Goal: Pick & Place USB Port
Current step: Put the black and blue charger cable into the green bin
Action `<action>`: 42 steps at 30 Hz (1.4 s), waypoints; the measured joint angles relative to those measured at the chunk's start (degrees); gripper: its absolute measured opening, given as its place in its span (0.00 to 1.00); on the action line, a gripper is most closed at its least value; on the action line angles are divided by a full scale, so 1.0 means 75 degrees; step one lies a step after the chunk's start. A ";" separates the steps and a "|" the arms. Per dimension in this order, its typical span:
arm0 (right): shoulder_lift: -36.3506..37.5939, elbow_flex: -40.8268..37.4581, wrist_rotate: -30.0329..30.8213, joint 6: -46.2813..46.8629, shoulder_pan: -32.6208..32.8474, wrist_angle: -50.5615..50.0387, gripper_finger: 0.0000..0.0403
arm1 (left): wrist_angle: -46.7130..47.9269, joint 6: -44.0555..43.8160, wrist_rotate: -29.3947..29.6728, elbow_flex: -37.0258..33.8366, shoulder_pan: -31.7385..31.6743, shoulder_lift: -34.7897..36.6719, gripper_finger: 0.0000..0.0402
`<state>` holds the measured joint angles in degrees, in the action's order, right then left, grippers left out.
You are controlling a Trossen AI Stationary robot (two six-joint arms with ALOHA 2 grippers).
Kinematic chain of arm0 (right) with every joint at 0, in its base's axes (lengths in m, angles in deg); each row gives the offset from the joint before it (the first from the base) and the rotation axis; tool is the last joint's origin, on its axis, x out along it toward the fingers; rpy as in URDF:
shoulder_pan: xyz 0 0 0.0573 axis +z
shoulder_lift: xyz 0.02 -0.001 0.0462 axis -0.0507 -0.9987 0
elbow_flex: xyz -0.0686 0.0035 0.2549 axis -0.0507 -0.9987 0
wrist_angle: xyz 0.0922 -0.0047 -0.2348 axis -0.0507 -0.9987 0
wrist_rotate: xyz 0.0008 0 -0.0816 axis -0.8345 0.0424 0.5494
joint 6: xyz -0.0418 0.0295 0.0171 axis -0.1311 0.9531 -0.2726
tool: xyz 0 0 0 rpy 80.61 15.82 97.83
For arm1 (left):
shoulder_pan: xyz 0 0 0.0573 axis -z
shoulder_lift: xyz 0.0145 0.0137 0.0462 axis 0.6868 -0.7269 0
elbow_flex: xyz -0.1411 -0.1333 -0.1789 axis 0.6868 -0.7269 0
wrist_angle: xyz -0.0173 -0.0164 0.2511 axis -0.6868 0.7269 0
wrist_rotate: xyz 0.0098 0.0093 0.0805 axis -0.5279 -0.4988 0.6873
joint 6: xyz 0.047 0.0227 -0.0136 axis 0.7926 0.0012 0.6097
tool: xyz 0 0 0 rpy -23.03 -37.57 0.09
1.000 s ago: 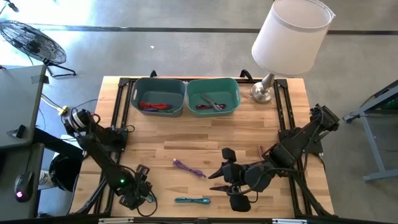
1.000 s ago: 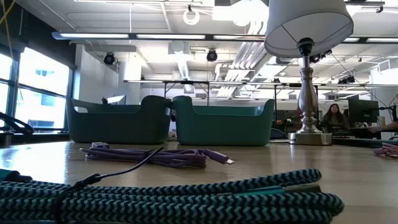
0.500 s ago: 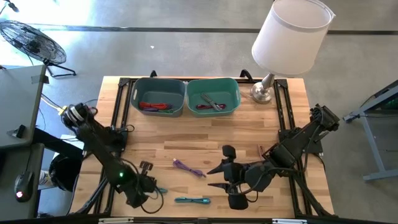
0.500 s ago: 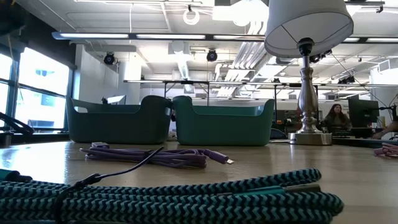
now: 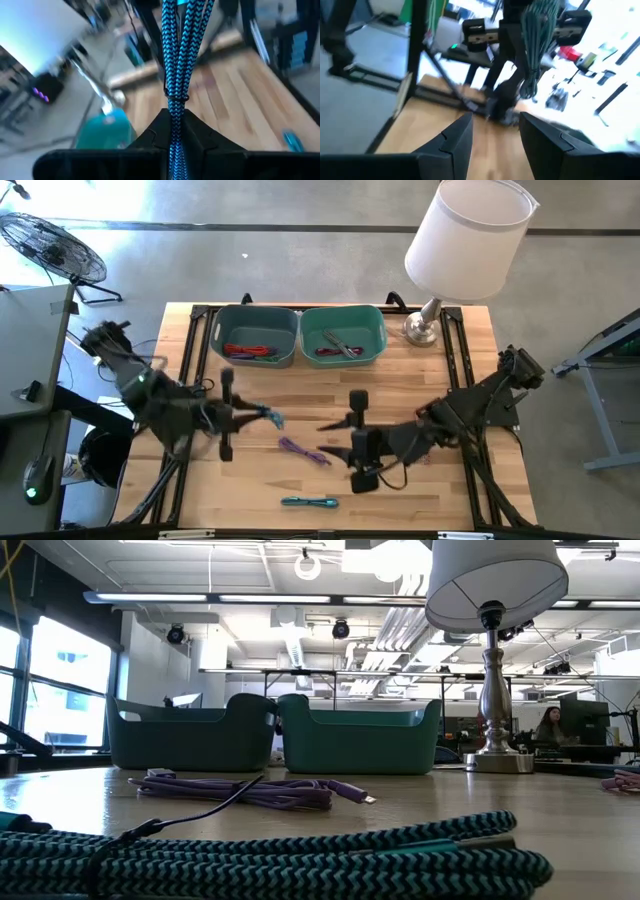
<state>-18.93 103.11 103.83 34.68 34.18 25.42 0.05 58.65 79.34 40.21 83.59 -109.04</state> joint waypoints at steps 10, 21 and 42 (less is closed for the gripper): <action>0.0012 0.0000 -0.1152 -0.0997 -0.1119 0.1175 0.38 | -0.1715 0.1457 -0.2108 -0.0095 -0.1362 0.0085 0.04; 0.0014 0.0000 -0.2446 -0.0964 -0.1820 0.1237 0.38 | -0.1685 0.1654 -0.3509 -0.0096 -0.2474 -0.0028 0.04; 0.0055 0.0009 -0.3328 -0.1381 -0.2721 0.1267 0.38 | -0.2089 0.1781 -0.4314 -0.0096 -0.3382 -0.0026 0.03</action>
<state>-18.51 103.17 78.87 24.33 13.78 34.92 -15.61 72.01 46.99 39.50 58.23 -109.24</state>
